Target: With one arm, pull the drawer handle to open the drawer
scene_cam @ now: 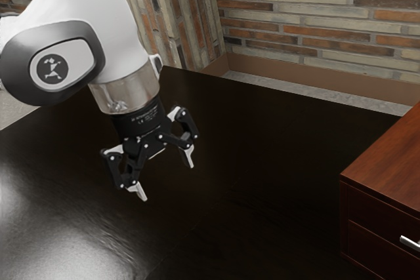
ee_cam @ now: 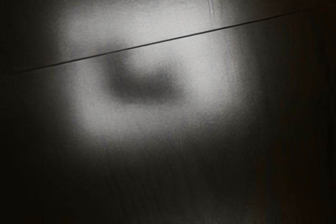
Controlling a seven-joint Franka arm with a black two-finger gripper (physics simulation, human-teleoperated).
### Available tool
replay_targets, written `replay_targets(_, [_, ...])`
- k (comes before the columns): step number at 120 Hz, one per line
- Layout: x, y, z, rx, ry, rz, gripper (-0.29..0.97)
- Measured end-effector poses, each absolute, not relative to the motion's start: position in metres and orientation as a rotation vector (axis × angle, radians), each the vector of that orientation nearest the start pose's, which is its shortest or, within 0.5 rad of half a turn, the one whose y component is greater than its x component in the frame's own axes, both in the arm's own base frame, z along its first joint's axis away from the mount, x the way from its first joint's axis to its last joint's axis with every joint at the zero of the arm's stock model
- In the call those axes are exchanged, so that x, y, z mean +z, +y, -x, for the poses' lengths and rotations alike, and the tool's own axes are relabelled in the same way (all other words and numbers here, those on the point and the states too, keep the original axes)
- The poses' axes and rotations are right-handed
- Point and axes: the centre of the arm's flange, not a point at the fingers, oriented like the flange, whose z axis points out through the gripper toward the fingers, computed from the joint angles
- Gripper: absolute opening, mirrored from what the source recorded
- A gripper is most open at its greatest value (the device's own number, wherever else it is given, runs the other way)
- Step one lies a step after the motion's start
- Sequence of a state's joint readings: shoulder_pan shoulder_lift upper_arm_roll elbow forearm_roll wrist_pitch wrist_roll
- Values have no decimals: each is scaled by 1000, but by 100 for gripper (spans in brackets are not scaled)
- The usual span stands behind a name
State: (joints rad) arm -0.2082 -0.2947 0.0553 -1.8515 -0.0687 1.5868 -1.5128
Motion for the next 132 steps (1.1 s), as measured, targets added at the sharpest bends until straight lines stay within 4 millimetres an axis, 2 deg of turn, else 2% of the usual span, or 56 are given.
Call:
replay_targets(27, [640, -78, -457, 69, -2030, 2508, 68])
replay_targets(48, [644, -100, -454, 61, -1982, 2576, 68])
replay_targets(69, [638, -151, -459, 72, -1869, 2693, 68])
replay_targets(79, [631, -168, -471, 69, -1848, 2712, 68])
replay_targets(92, [627, -209, -474, 44, -1775, 2798, 68])
replay_targets(112, [618, -253, -480, 10, -1706, 2890, 68])
replay_targets(118, [610, -270, -488, -16, -1689, 2907, 68])
replay_targets(132, [607, -304, -506, -90, -1666, 2954, 68])
